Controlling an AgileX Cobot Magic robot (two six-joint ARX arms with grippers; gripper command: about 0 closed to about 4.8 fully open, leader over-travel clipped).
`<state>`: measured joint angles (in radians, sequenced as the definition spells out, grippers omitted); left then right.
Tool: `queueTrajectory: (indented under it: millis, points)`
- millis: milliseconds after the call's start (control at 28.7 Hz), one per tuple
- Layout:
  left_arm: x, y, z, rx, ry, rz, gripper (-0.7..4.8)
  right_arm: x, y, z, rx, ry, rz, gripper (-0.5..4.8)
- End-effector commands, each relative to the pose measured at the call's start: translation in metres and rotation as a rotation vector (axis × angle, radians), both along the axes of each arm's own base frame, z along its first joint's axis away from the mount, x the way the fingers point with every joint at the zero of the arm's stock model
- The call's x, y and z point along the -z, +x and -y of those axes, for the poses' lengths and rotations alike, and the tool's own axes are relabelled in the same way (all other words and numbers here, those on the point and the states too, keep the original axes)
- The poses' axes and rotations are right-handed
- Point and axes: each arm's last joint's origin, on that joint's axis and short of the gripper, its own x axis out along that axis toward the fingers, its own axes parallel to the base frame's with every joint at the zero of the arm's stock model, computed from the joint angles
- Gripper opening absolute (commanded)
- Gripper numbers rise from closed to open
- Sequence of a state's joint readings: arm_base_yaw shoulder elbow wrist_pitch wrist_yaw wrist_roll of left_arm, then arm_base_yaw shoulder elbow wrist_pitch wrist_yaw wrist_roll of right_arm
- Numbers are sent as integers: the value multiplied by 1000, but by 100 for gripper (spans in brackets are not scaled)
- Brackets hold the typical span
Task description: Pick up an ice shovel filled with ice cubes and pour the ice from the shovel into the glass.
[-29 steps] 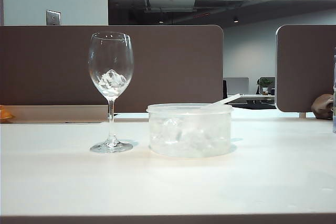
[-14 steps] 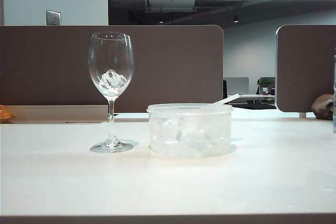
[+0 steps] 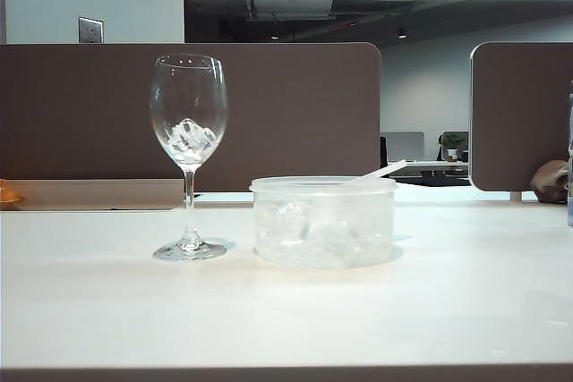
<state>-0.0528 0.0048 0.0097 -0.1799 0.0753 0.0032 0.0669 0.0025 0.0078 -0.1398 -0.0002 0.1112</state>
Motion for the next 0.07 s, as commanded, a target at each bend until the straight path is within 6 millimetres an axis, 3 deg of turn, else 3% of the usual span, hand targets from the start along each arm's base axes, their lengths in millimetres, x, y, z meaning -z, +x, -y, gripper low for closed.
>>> queueTrajectory:
  millis: [35,70]
  points:
    - [1,0,0,-4,-3,-1,30,0,0,0,0,1,12,-1]
    - [1,0,0,-4,-3,-1,30,0,0,0,0,1,12,-1]
